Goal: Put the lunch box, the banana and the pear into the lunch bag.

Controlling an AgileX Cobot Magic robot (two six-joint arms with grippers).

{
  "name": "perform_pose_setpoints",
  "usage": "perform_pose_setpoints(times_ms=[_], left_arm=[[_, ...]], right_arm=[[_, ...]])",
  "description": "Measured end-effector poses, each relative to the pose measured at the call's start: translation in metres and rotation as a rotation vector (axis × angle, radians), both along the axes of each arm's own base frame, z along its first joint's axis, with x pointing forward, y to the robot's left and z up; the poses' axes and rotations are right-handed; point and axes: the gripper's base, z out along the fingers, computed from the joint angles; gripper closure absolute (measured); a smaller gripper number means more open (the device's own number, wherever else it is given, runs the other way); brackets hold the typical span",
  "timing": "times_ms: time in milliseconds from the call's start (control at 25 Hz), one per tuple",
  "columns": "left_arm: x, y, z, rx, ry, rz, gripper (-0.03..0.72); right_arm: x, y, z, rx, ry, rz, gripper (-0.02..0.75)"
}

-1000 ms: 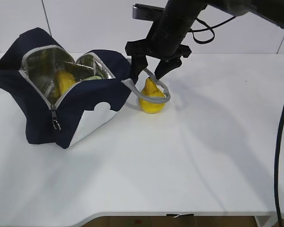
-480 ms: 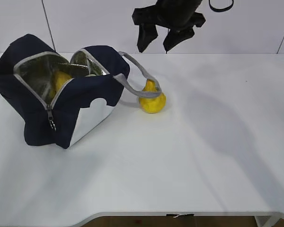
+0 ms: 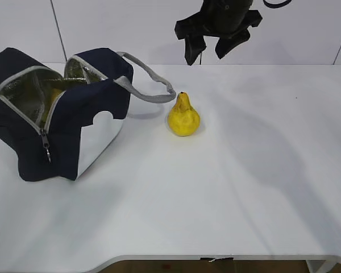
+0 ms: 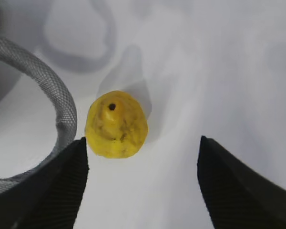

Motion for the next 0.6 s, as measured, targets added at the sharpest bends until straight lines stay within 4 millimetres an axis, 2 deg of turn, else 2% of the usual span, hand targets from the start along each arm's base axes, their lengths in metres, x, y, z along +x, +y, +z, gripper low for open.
perform_pose_setpoints(times_ms=[280,600], left_arm=[[-0.002,0.004,0.0,0.001,0.009,0.005,0.673],[-0.009,0.029,0.0,-0.006,0.016,0.068,0.673]], right_arm=[[0.002,0.001,-0.018,-0.019,0.048,0.0,0.174],[0.008,0.007,-0.046,-0.002,0.119,0.005,0.174]])
